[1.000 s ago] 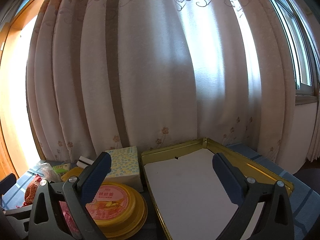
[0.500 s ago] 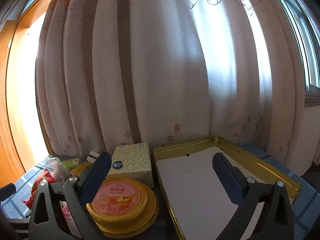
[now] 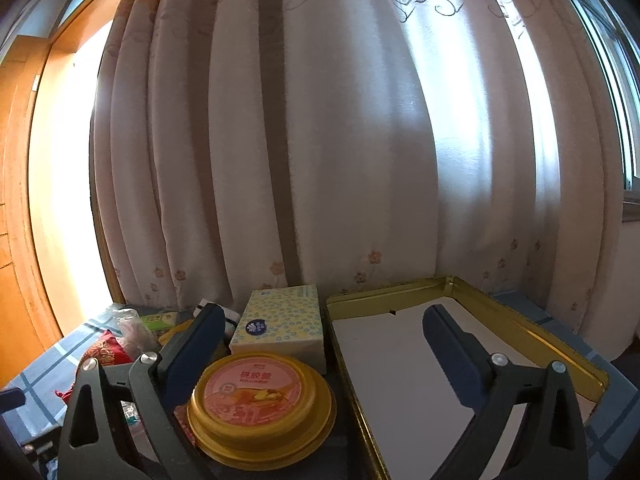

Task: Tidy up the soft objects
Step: 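Lower the left tool onto the white rolled towel and close it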

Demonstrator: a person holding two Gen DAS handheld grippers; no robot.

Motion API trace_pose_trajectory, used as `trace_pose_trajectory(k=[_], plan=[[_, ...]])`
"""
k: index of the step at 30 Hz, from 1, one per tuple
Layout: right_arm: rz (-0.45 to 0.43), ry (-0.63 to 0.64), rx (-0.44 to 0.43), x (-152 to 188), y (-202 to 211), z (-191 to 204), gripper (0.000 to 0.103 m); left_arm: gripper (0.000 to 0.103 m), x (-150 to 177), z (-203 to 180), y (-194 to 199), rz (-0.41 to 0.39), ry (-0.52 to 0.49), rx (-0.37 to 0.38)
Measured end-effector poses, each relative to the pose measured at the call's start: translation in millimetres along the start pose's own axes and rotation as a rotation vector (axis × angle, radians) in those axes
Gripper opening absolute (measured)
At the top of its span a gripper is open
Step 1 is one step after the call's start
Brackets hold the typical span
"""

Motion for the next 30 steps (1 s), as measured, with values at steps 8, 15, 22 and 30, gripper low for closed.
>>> trace_pose_trajectory(k=[8, 15, 22, 30], plan=[[0.006, -0.005, -0.024, 0.1, 1.0, 0.3, 0.101, 0.088, 14.9, -19.5, -20.3, 0.082, -0.199, -0.015], [0.018, 0.001, -0.053, 2.0, -1.0, 5.9, 0.101, 0.063, 15.0, -18.9, -40.4, 0.149, -0.179, 0.055], [0.034, 0.012, -0.098, 4.6, -2.6, 13.8, 0.086, 0.037, 28.7, -34.9, -38.7, 0.125, -0.235, 0.065], [0.061, 0.022, -0.19, 9.8, 0.0, 28.5, 0.067, 0.03, 16.5, 2.3, -18.6, 0.066, -0.088, 0.069]])
Point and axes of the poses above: each gripper's, at about its wrist camera, not at the fingertips, and y roughly against the way its jaws point, z to its left, x to its underside, the point moved 9 cm from there along -y, roughly the way its jaws point, and after that the axes turned 1 degree about -x, right-handed, at the moved point
